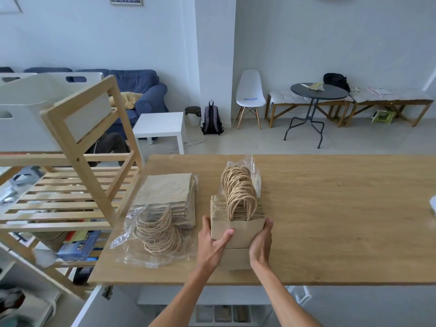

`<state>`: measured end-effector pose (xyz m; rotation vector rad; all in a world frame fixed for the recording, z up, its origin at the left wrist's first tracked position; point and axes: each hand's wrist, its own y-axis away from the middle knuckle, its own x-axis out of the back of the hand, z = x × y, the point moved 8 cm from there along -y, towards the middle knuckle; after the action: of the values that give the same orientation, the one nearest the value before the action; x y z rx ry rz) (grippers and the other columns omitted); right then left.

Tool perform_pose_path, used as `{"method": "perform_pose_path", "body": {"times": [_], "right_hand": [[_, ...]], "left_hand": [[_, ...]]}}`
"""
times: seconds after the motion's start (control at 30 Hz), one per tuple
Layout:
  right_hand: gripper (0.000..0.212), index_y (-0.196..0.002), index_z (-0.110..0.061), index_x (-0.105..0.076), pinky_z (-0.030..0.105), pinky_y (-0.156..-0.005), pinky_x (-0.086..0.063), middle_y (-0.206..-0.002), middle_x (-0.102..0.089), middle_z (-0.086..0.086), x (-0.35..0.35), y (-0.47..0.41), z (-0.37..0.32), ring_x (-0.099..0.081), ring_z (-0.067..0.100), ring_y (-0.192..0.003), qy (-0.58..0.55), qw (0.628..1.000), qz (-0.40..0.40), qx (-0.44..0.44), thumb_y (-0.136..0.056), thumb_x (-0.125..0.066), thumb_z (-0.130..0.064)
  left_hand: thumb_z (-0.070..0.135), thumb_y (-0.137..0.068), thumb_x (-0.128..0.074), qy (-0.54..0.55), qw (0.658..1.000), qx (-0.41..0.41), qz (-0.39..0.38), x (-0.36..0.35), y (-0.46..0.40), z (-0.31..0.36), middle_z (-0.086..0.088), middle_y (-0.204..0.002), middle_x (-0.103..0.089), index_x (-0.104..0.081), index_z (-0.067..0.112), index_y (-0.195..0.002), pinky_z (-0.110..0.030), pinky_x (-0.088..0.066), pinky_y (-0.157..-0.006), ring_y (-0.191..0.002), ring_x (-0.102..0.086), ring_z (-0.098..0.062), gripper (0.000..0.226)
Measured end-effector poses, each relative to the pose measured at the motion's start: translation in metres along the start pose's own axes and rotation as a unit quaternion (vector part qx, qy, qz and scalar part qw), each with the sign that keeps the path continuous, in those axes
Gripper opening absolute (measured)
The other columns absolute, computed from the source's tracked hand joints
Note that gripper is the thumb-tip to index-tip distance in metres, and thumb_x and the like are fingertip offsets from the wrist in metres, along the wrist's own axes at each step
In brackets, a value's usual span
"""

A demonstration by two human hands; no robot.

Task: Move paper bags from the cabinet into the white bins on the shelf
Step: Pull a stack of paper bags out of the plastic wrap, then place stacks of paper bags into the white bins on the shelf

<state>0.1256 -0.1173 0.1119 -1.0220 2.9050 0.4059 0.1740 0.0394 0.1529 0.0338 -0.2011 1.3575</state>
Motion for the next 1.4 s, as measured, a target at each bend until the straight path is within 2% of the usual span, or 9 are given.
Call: {"method": "perform_pose_path", "body": {"times": [0.1,0.23,0.33,0.43,0.6,0.73,0.9,1.23,1.4], "right_hand": [[0.060,-0.097,-0.026,-0.067,0.027,-0.088,-0.043,-0.103,-0.068,0.002,-0.019,0.001,-0.030,-0.063,0.019,-0.100,0.007,0.998,-0.059,0.001,-0.106,-0.014,-0.053],[0.100,-0.155,-0.014,-0.030,0.028,-0.121,-0.023,-0.157,-0.033,-0.006,-0.050,0.006,-0.074,-0.028,0.008,-0.145,0.081,0.970,-0.222,0.055,-0.085,-0.019,-0.084],[0.061,-0.141,-0.011,-0.050,0.020,-0.090,-0.052,-0.135,-0.065,0.008,-0.072,0.012,-0.111,-0.061,0.015,-0.125,0.093,0.940,-0.313,0.101,-0.092,-0.067,-0.043],[0.040,-0.125,-0.015,-0.066,0.025,-0.074,-0.060,-0.111,-0.077,0.005,-0.089,0.026,-0.143,-0.074,0.020,-0.102,0.049,0.920,-0.371,0.112,-0.087,-0.077,-0.015],[0.058,-0.127,-0.017,-0.065,0.043,-0.090,-0.059,-0.116,-0.075,0.007,-0.122,0.042,-0.177,-0.072,0.026,-0.108,0.050,0.890,-0.434,0.127,-0.075,-0.083,-0.034],[0.077,-0.129,-0.013,-0.062,0.053,-0.096,-0.055,-0.118,-0.074,0.012,-0.156,0.046,-0.200,-0.071,0.033,-0.109,0.057,0.871,-0.469,0.131,-0.062,-0.089,-0.040],[0.071,-0.118,-0.010,-0.068,0.034,-0.077,-0.061,-0.107,-0.077,0.009,-0.211,0.061,-0.248,-0.074,0.028,-0.100,0.051,0.859,-0.466,0.206,-0.056,-0.087,-0.037],[0.078,-0.121,-0.020,-0.065,0.031,-0.078,-0.061,-0.109,-0.077,-0.001,-0.393,0.110,-0.328,-0.074,0.017,-0.101,0.065,0.806,-0.490,0.326,-0.053,-0.096,-0.039],[0.069,-0.124,-0.017,-0.058,0.023,-0.081,-0.059,-0.111,-0.072,-0.006,-0.479,0.137,-0.362,-0.070,0.005,-0.100,0.055,0.773,-0.452,0.442,-0.065,-0.093,-0.014]], "left_hand": [[0.013,-0.086,-0.072,0.001,1.000,0.011,0.004,0.009,-0.013,0.020,0.028,-0.094,-0.044,-0.038,0.034,-0.100,0.008,-0.036,-0.066,-0.076,-0.048,0.037,0.042],[0.059,-0.075,-0.074,0.032,0.999,0.004,0.022,0.032,-0.044,0.044,0.010,-0.107,-0.068,-0.052,0.035,-0.110,-0.013,-0.053,-0.080,-0.094,-0.066,0.007,0.048],[0.073,-0.071,-0.066,0.050,0.999,0.004,0.014,0.047,-0.059,0.070,0.002,-0.114,-0.069,-0.053,0.029,-0.123,-0.042,-0.058,-0.089,-0.101,-0.069,-0.011,0.069],[0.074,-0.071,-0.064,0.038,0.999,-0.014,0.012,0.060,-0.064,0.098,0.000,-0.114,-0.068,-0.051,0.027,-0.123,-0.033,-0.060,-0.077,-0.096,-0.070,-0.011,0.072],[0.075,-0.063,-0.062,0.048,0.997,-0.051,0.026,0.095,-0.071,0.134,0.001,-0.114,-0.065,-0.045,0.024,-0.127,-0.017,-0.056,-0.062,-0.088,-0.070,-0.004,0.083],[0.082,-0.057,-0.068,0.068,0.995,-0.066,0.031,0.131,-0.090,0.154,-0.006,-0.116,-0.068,-0.049,0.020,-0.128,-0.031,-0.061,-0.075,-0.093,-0.072,-0.012,0.096],[0.072,-0.062,-0.071,0.088,0.989,-0.108,0.044,0.179,-0.120,0.184,-0.003,-0.116,-0.068,-0.049,0.028,-0.128,-0.043,-0.059,-0.088,-0.101,-0.070,-0.018,0.082],[0.056,-0.076,-0.069,0.075,0.971,-0.197,0.117,0.344,-0.200,0.244,0.009,-0.099,-0.068,-0.055,0.023,-0.114,-0.010,-0.052,-0.063,-0.079,-0.067,0.007,0.052],[0.076,-0.064,-0.067,0.028,0.951,-0.287,0.113,0.431,-0.241,0.275,0.008,-0.103,-0.071,-0.059,0.011,-0.116,-0.017,-0.054,-0.075,-0.094,-0.069,0.000,0.085]]}}
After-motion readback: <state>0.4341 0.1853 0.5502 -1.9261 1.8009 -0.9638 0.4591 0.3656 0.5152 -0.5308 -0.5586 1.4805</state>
